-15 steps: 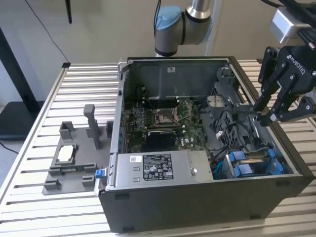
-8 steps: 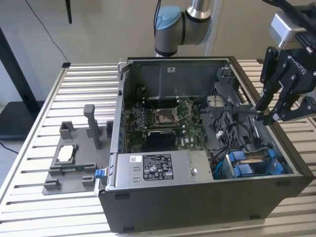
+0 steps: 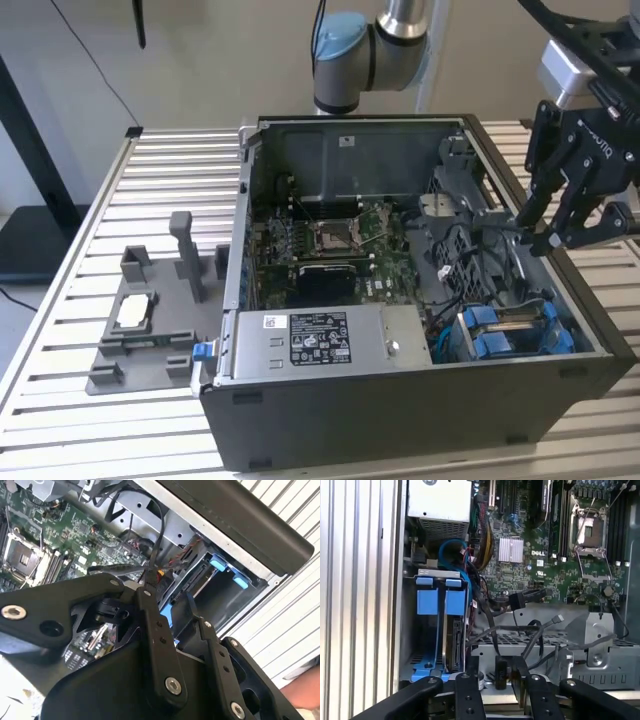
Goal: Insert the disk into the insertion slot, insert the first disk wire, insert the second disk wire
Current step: 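Insert the first disk wire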
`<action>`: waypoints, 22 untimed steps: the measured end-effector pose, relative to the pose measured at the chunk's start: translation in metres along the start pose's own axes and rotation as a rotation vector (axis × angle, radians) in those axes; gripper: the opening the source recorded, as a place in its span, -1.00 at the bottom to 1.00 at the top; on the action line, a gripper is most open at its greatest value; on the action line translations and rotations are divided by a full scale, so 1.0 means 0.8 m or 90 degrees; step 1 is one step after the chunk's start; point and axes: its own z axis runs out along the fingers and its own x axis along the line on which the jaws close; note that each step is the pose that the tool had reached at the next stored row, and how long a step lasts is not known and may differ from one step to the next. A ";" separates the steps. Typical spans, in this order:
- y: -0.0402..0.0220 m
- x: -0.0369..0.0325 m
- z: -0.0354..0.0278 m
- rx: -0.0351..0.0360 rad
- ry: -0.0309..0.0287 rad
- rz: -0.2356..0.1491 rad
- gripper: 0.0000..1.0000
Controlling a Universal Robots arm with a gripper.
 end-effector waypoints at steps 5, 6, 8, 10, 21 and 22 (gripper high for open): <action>0.0001 -0.0011 -0.0031 0.0021 -0.0001 0.011 -0.20; 0.0001 -0.0013 -0.0042 0.0021 -0.0003 0.012 -0.24; 0.0001 -0.0016 -0.0041 0.0025 -0.0005 0.012 -0.38; 0.0001 -0.0017 -0.0037 0.0036 -0.0008 0.013 -0.52; -0.0101 0.0007 -0.0021 -0.0136 0.0111 0.016 -0.62; -0.0120 0.0010 -0.0021 -0.0172 0.0138 0.017 -0.62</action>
